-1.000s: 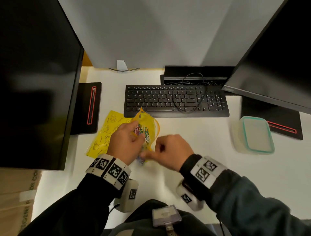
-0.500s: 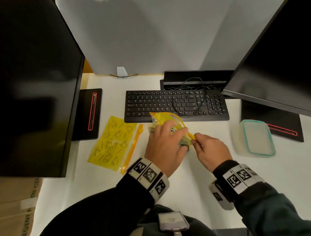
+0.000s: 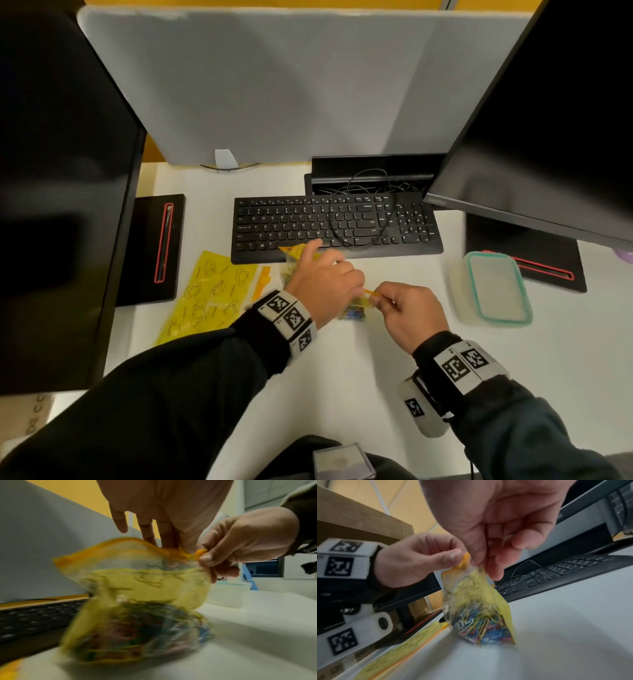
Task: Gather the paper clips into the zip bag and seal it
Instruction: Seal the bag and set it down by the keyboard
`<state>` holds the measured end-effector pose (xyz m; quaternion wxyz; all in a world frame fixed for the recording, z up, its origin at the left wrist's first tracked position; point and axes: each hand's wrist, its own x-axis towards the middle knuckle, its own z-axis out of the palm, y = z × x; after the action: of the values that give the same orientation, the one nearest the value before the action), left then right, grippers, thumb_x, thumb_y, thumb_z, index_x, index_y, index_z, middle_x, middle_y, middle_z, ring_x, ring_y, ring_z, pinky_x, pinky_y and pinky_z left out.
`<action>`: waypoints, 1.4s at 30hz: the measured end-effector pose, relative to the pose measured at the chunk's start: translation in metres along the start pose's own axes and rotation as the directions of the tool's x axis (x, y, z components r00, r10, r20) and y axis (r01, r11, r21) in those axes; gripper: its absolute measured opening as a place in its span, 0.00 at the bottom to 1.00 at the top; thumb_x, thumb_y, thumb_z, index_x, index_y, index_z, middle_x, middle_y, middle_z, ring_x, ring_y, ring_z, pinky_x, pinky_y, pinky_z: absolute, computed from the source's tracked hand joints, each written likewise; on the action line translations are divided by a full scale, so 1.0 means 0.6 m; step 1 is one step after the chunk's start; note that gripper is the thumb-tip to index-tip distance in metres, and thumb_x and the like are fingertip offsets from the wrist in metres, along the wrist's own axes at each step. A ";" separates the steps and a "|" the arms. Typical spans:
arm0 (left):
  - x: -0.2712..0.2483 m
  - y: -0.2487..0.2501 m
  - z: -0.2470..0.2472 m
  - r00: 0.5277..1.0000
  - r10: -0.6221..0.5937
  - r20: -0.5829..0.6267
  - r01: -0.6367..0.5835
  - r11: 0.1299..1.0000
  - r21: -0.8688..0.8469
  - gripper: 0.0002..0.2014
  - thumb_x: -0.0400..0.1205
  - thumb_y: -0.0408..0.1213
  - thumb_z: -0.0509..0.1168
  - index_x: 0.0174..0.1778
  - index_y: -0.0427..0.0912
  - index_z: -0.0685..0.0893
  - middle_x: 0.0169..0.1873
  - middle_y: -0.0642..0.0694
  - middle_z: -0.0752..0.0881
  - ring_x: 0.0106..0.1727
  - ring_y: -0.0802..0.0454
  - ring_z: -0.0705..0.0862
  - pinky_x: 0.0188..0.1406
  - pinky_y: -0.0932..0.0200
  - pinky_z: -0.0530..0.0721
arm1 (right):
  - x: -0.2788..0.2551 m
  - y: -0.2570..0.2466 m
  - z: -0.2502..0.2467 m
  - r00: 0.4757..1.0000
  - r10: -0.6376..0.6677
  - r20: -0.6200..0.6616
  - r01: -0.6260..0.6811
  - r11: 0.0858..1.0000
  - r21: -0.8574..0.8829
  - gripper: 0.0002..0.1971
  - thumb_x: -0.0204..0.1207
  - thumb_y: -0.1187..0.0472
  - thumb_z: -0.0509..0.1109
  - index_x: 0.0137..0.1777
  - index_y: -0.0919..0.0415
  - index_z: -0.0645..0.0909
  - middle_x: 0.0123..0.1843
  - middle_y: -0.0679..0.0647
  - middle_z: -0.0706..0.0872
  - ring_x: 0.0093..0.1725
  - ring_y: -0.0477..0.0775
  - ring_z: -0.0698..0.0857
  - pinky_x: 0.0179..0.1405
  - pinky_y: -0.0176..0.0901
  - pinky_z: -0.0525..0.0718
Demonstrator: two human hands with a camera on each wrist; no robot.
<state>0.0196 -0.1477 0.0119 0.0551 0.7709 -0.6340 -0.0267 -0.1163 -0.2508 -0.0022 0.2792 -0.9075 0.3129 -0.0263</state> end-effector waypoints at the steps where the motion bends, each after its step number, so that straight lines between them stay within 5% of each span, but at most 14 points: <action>1: -0.002 -0.012 -0.006 0.998 -0.028 0.064 0.027 1.000 0.013 0.13 0.83 0.47 0.51 0.48 0.50 0.80 0.47 0.55 0.85 0.60 0.49 0.79 0.72 0.42 0.53 | 0.004 0.004 -0.008 1.000 0.027 0.009 -0.027 1.000 0.000 0.09 0.77 0.57 0.67 0.36 0.55 0.82 0.21 0.42 0.69 0.32 0.55 0.73 0.33 0.41 0.70; 3: -0.011 -0.046 -0.013 0.985 -0.124 0.124 0.126 0.992 -0.008 0.13 0.86 0.47 0.47 0.57 0.50 0.74 0.56 0.54 0.81 0.64 0.51 0.74 0.75 0.47 0.52 | 0.016 0.019 -0.026 0.996 0.089 0.024 -0.090 0.996 0.027 0.10 0.77 0.57 0.67 0.34 0.52 0.80 0.24 0.45 0.73 0.34 0.57 0.77 0.35 0.42 0.74; 5: -0.023 -0.072 -0.017 0.969 -0.199 0.147 0.205 0.978 -0.027 0.13 0.86 0.46 0.45 0.57 0.49 0.72 0.56 0.52 0.79 0.58 0.51 0.78 0.70 0.51 0.63 | 0.028 0.031 -0.040 0.987 0.153 0.046 -0.156 0.985 0.071 0.14 0.77 0.57 0.67 0.28 0.48 0.75 0.27 0.49 0.78 0.37 0.60 0.79 0.39 0.45 0.78; 7: -0.033 -0.086 -0.020 0.949 -0.258 0.180 0.275 0.959 -0.075 0.13 0.86 0.46 0.45 0.57 0.48 0.72 0.54 0.50 0.79 0.49 0.47 0.82 0.53 0.51 0.76 | 0.038 0.033 -0.051 0.975 0.210 0.073 -0.219 0.966 0.137 0.17 0.76 0.58 0.68 0.25 0.47 0.74 0.27 0.51 0.81 0.37 0.60 0.81 0.42 0.47 0.80; 10: -0.049 -0.098 -0.032 0.922 -0.359 0.143 0.381 0.907 -0.180 0.11 0.85 0.48 0.47 0.51 0.49 0.73 0.49 0.50 0.79 0.40 0.44 0.82 0.37 0.53 0.77 | 0.056 0.025 -0.064 0.951 0.289 0.112 -0.310 0.898 0.313 0.16 0.73 0.62 0.69 0.23 0.50 0.77 0.22 0.51 0.79 0.28 0.54 0.79 0.39 0.44 0.80; 14: -0.049 -0.118 -0.034 0.886 -0.452 0.105 0.462 0.840 -0.283 0.07 0.84 0.44 0.51 0.46 0.50 0.74 0.48 0.48 0.81 0.41 0.46 0.81 0.41 0.52 0.79 | 0.084 0.004 -0.071 0.940 0.281 0.192 -0.339 0.823 0.457 0.15 0.73 0.69 0.64 0.25 0.56 0.77 0.24 0.59 0.83 0.23 0.58 0.79 0.34 0.53 0.84; 17: -0.043 -0.120 -0.014 0.810 -0.586 -0.023 0.510 0.724 -0.465 0.10 0.83 0.37 0.57 0.59 0.47 0.74 0.61 0.43 0.78 0.52 0.44 0.81 0.51 0.53 0.78 | 0.099 0.000 -0.056 0.950 0.299 0.093 -0.305 0.813 0.497 0.11 0.78 0.69 0.59 0.40 0.58 0.80 0.39 0.60 0.88 0.34 0.58 0.85 0.39 0.53 0.89; 19: -0.053 -0.120 0.002 0.732 -0.681 0.029 0.594 0.617 -0.516 0.21 0.81 0.38 0.60 0.70 0.46 0.67 0.68 0.42 0.73 0.59 0.43 0.80 0.57 0.49 0.78 | 0.093 -0.001 -0.038 0.966 0.249 0.071 -0.254 0.861 0.440 0.10 0.80 0.65 0.60 0.53 0.55 0.81 0.47 0.56 0.89 0.42 0.56 0.87 0.46 0.52 0.89; 24: -0.127 -0.113 0.064 0.571 -0.789 0.229 0.807 0.487 -0.335 0.32 0.76 0.42 0.67 0.74 0.44 0.61 0.74 0.40 0.65 0.71 0.40 0.70 0.66 0.45 0.74 | 0.033 -0.029 0.045 0.945 -0.032 0.324 0.000 0.995 0.097 0.11 0.80 0.57 0.62 0.59 0.49 0.81 0.60 0.53 0.86 0.57 0.56 0.84 0.59 0.46 0.81; 28: -0.182 -0.103 0.095 0.479 -0.808 0.342 0.877 0.455 -0.153 0.32 0.75 0.47 0.67 0.72 0.45 0.62 0.73 0.42 0.63 0.71 0.40 0.65 0.64 0.45 0.75 | 0.021 -0.042 0.087 0.925 -0.104 0.364 0.128 0.991 -0.042 0.18 0.79 0.57 0.63 0.69 0.49 0.73 0.78 0.50 0.68 0.75 0.56 0.69 0.72 0.49 0.72; 32: -0.196 -0.102 0.096 0.503 -0.795 0.338 0.860 0.498 -0.110 0.28 0.76 0.48 0.65 0.70 0.44 0.66 0.69 0.42 0.67 0.69 0.41 0.68 0.63 0.48 0.75 | 0.040 -0.047 0.083 0.971 -0.157 0.180 0.171 0.983 -0.065 0.20 0.76 0.59 0.66 0.68 0.54 0.75 0.74 0.55 0.71 0.72 0.60 0.72 0.68 0.50 0.75; 35: -0.195 -0.089 0.094 0.512 -0.759 0.402 0.832 0.554 -0.013 0.25 0.77 0.46 0.62 0.69 0.43 0.65 0.69 0.41 0.67 0.68 0.41 0.69 0.61 0.48 0.76 | 0.065 -0.041 0.069 0.992 -0.060 0.111 0.074 0.989 -0.131 0.20 0.75 0.58 0.67 0.68 0.52 0.74 0.79 0.58 0.65 0.76 0.62 0.67 0.71 0.54 0.74; 38: -0.199 -0.070 0.095 0.517 -0.735 0.439 0.809 0.587 0.030 0.23 0.78 0.43 0.60 0.68 0.42 0.66 0.67 0.41 0.69 0.67 0.41 0.71 0.59 0.48 0.77 | 0.084 -0.025 0.076 0.966 0.031 0.258 0.006 0.990 -0.140 0.28 0.77 0.58 0.67 0.75 0.46 0.65 0.84 0.56 0.50 0.81 0.64 0.58 0.78 0.60 0.66; 42: -0.206 -0.050 0.088 0.514 -0.686 0.516 0.751 0.650 0.116 0.16 0.81 0.38 0.55 0.65 0.41 0.71 0.67 0.42 0.71 0.64 0.43 0.77 0.57 0.52 0.78 | 0.090 -0.022 0.083 0.906 -0.051 0.419 0.101 0.990 -0.098 0.33 0.79 0.61 0.65 0.80 0.46 0.55 0.85 0.54 0.44 0.83 0.59 0.53 0.82 0.52 0.58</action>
<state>0.0187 -0.0233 -0.0477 -0.0863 0.9209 -0.2443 -0.2913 -0.0546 -0.2494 -0.0443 0.2844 -0.9186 0.2116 0.1750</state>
